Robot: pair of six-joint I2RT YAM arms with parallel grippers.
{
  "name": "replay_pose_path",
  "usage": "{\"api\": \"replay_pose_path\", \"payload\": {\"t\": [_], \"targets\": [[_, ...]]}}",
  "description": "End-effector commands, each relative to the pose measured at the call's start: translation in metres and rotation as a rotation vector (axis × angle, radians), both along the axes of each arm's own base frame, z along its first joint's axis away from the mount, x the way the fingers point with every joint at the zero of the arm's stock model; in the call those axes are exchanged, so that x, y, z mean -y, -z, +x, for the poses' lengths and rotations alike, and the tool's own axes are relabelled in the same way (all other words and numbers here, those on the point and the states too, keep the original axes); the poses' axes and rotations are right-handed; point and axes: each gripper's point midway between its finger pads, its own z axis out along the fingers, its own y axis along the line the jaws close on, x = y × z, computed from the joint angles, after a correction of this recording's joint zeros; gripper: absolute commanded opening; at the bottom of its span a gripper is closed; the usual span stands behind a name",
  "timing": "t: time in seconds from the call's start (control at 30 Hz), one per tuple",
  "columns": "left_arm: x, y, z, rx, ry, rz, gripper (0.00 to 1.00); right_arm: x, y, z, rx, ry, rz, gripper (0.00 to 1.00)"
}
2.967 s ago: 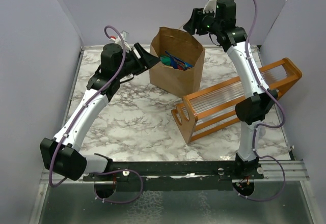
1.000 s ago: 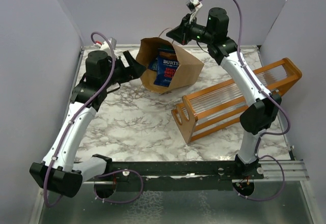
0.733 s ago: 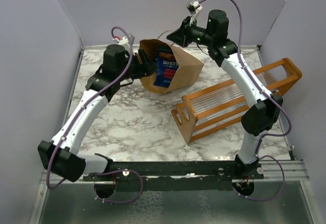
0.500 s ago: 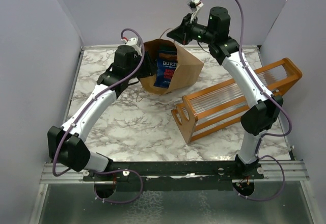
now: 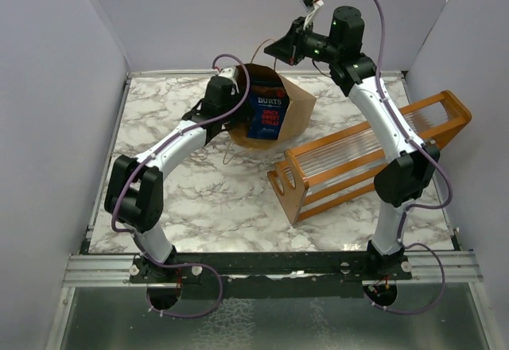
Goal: Take the snacks out of the paper bag
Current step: Take out the snack from the paper bag.
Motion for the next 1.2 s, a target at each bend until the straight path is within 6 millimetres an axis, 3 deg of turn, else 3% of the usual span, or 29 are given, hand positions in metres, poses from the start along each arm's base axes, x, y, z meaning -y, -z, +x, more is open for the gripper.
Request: {"api": "replay_pose_path", "payload": {"t": [0.0, 0.13, 0.27, 0.43, 0.53, 0.63, 0.7, 0.83, 1.17], "targets": [[0.01, -0.029, 0.013, 0.13, -0.036, -0.054, 0.49, -0.001, -0.01, 0.01, 0.024, -0.014, 0.031, 0.02], [0.012, -0.026, 0.016, 0.136, -0.045, -0.053, 0.49, 0.0, -0.013, 0.017, 0.025, -0.007, 0.043, 0.02], [0.023, -0.009, 0.025, 0.092, -0.027, -0.063, 0.5, 0.0, -0.015, 0.019, 0.028, -0.004, 0.041, 0.02], [0.036, -0.012, 0.036, 0.081, -0.006, -0.091, 0.52, 0.004, -0.018, 0.017, 0.04, 0.005, 0.036, 0.02], [0.045, -0.017, 0.037, 0.074, 0.02, -0.125, 0.42, 0.005, -0.016, 0.015, 0.039, 0.008, 0.031, 0.02], [0.05, -0.034, 0.033, 0.08, 0.044, -0.16, 0.22, 0.008, -0.008, 0.018, 0.031, 0.032, 0.01, 0.02], [0.046, -0.05, 0.025, 0.09, 0.046, -0.162, 0.14, 0.011, -0.005, 0.02, 0.036, 0.055, -0.006, 0.02], [0.028, -0.105, 0.001, 0.173, 0.039, -0.167, 0.0, 0.018, 0.003, 0.024, 0.043, 0.104, -0.029, 0.02], [-0.01, -0.187, -0.064, 0.269, 0.045, -0.153, 0.0, 0.041, 0.022, 0.046, 0.055, 0.276, -0.115, 0.02]]}}
